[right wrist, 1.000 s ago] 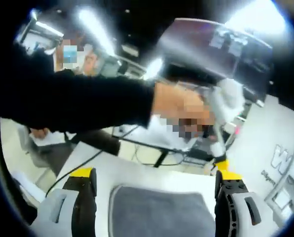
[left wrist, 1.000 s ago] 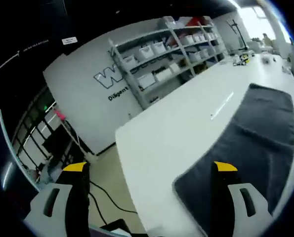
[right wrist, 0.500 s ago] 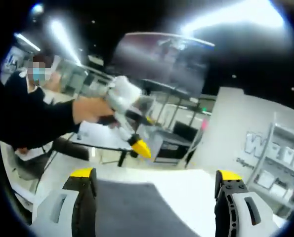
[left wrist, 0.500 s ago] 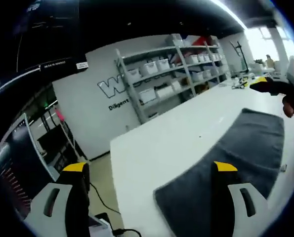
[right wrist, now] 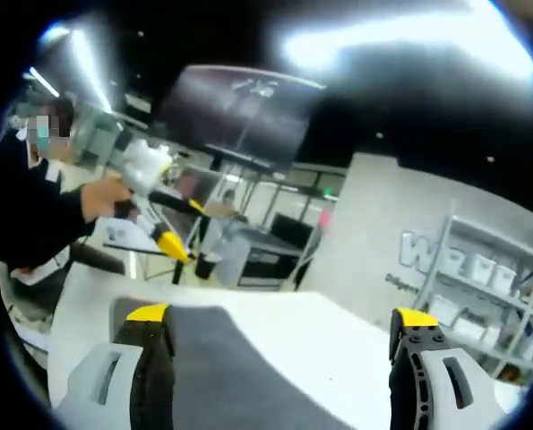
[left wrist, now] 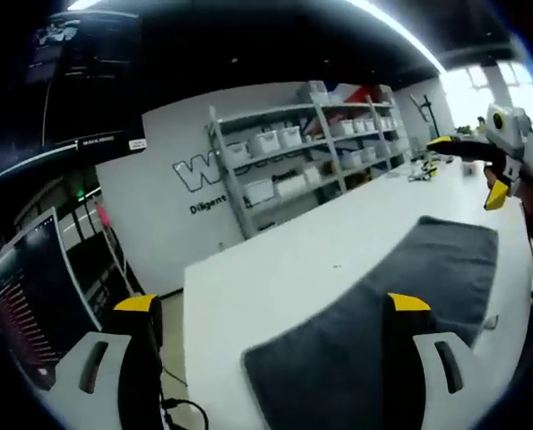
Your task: Open the folded towel by lifting each exposed corner and separating the folded layers until the towel lies flat within the target outline without major curled edges
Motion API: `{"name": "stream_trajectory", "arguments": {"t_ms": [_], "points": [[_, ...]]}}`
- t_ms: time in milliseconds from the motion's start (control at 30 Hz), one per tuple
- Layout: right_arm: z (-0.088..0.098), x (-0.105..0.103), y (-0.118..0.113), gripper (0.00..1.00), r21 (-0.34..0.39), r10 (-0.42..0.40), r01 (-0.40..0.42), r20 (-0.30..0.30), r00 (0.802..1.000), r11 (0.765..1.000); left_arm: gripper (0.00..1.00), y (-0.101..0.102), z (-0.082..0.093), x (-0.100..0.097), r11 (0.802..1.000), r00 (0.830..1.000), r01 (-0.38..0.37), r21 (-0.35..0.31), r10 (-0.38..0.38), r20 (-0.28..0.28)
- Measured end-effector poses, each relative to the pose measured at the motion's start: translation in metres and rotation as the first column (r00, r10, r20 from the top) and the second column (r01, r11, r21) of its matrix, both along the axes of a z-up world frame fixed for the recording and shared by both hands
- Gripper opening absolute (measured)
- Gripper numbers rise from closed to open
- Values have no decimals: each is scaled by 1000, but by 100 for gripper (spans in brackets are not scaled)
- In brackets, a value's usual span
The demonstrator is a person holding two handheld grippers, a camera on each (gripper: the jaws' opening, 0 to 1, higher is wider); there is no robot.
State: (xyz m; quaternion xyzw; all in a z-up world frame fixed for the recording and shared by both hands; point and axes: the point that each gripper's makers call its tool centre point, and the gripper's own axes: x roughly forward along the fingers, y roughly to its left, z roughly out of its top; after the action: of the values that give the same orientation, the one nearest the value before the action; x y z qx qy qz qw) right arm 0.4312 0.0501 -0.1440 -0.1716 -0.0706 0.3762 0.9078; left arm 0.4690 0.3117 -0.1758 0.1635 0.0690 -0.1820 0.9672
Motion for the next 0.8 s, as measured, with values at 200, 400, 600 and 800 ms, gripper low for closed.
{"name": "stream_trajectory", "arguments": {"t_ms": [200, 400, 600, 800], "points": [[7, -14, -45, 100, 17, -62, 62, 18, 998, 998, 100, -6, -4, -12, 1000, 1000, -10, -13, 10, 12], [10, -29, -85, 100, 46, -114, 113, 20, 993, 993, 100, -7, -11, -24, 997, 1000, -15, -76, 17, 20], [3, -47, -120, 100, 96, -127, 129, -34, 991, 987, 100, -22, -19, -37, 993, 1000, 13, -117, -11, 10], [-10, -58, -153, 100, 102, -185, 189, -50, 981, 977, 100, -40, -15, -52, 990, 998, 50, -135, -46, 31]]}}
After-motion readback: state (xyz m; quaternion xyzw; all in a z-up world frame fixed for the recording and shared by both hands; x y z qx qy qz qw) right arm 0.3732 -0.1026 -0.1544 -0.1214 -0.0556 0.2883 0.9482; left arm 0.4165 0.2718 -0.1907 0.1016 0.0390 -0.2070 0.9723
